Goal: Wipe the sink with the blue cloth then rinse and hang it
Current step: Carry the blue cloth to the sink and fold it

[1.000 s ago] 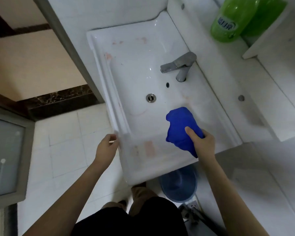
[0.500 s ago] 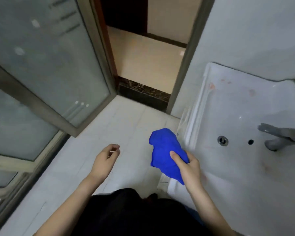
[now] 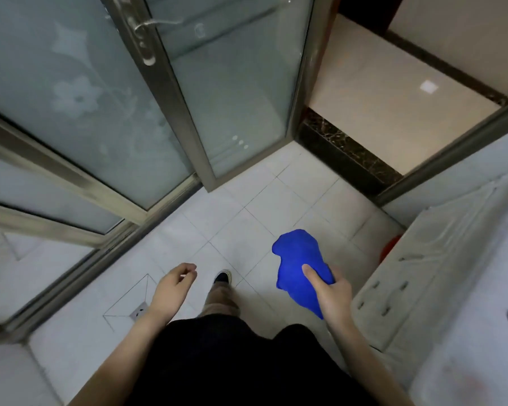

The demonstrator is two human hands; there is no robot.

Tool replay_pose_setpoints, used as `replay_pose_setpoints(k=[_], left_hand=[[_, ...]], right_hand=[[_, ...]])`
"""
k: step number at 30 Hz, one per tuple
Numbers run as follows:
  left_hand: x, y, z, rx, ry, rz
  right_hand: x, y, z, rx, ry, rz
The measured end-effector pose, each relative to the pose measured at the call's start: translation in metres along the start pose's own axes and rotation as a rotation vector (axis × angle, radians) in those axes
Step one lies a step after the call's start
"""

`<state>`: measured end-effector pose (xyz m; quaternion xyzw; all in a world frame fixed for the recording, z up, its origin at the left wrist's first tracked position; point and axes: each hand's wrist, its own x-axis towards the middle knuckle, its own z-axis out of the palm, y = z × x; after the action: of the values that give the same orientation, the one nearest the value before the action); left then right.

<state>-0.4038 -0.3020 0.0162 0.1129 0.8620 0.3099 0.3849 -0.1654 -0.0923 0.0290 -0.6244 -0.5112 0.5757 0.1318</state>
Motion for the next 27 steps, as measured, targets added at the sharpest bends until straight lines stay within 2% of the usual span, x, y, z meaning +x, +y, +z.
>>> replay_pose_setpoints(k=[6, 11, 15, 20, 24, 27], left_hand=[[0.089, 0.014, -0.097, 0.077, 0.003, 0.009], [0.149, 0.066, -0.134, 0.079, -0.027, 0.082], [0.193, 0.107, -0.125, 0.029, -0.115, 0.134], [0.238, 0.152, -0.083, 0.082, -0.221, 0.135], [0.280, 0.207, -0.050, 0.116, -0.240, 0.118], [0.311, 0.275, -0.031, 0.121, -0.228, 0.167]], right_hand=[[0.015, -0.058, 0.098, -0.041, 0.016, 0.000], [0.034, -0.111, 0.126, -0.029, 0.054, -0.059], [0.068, -0.132, 0.118, -0.022, 0.131, -0.049], [0.138, -0.150, 0.098, -0.023, 0.249, 0.021], [0.211, -0.194, 0.080, 0.018, 0.249, 0.096], [0.257, -0.240, 0.061, 0.019, 0.240, 0.059]])
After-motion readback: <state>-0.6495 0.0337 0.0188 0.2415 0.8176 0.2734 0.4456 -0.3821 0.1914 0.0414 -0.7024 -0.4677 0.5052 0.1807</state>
